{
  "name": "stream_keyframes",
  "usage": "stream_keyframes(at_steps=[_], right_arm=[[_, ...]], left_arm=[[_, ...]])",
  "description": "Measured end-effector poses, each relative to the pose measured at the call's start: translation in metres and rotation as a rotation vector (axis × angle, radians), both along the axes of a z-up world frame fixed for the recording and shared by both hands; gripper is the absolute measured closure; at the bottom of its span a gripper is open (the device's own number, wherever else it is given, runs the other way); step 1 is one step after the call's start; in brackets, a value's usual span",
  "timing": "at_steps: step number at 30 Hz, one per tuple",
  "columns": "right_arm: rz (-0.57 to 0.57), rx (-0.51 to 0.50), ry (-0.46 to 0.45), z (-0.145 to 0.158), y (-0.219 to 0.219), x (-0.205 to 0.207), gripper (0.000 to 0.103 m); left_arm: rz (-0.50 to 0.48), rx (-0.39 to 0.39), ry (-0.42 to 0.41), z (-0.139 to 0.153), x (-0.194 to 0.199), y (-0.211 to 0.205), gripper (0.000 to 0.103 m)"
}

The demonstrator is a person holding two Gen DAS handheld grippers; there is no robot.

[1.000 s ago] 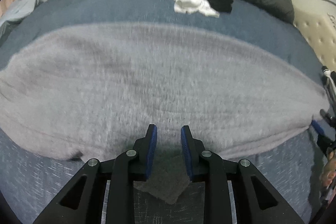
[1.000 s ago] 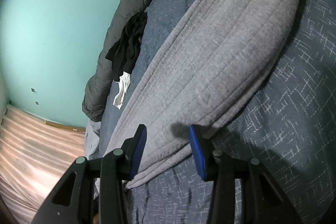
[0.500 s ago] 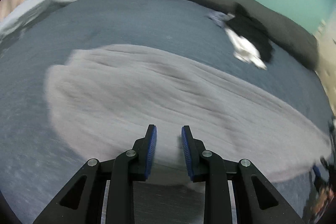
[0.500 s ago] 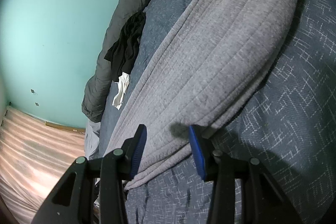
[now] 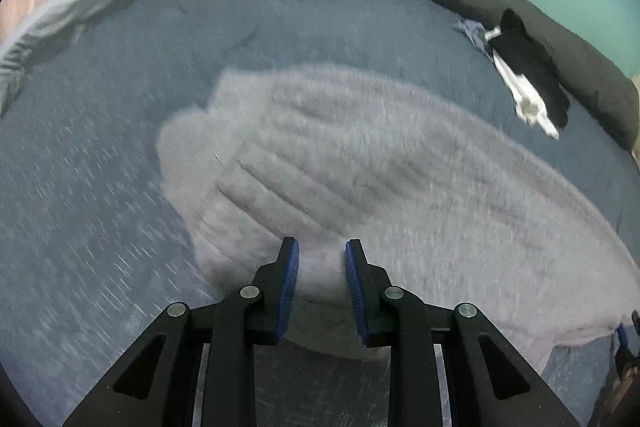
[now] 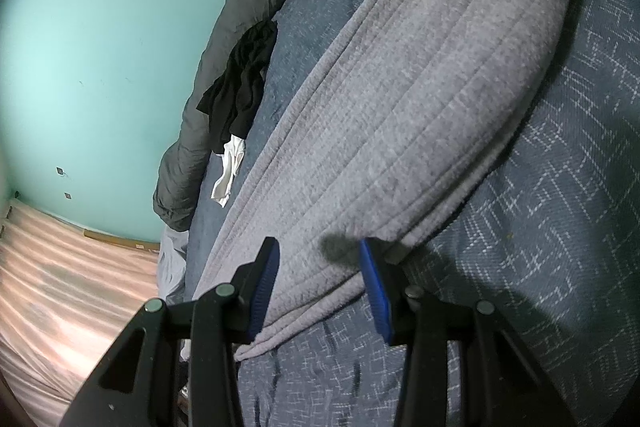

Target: Fold clothes

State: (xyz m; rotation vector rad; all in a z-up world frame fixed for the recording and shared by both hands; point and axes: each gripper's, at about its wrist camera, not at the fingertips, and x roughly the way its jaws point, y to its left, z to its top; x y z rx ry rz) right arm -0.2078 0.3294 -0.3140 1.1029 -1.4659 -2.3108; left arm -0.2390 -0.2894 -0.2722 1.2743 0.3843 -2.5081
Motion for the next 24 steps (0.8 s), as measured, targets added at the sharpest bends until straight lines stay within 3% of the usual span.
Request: stream_keyframes(at_steps=[5,8,17,21,24], right_arm=[[0.001,-0.001,-0.002,0.000,0.000,-0.001,0.061],[0.002,0.000,-0.002,0.000,0.000,-0.002,0.061],[0.003,-0.009,-0.004,0.000,0.002,-0.002,0.061],[0.004,-0.004,-0.006,-0.001,0.002,-0.002,0.061],[0.005,-0.001,-0.007,-0.002,0.002,-0.003,0.061]], left_arm=[[0.016,-0.066,0.011,0.012,-0.019,-0.012,0.076],[0.034,-0.051,-0.036,-0.009,-0.029,-0.020,0.076],[0.036,-0.047,-0.015,-0.004,-0.037,-0.022,0.076],[0.010,-0.061,-0.004,0.006,-0.058,-0.017,0.076],[0.010,-0.059,-0.030,-0.007,-0.065,-0.016,0.076]])
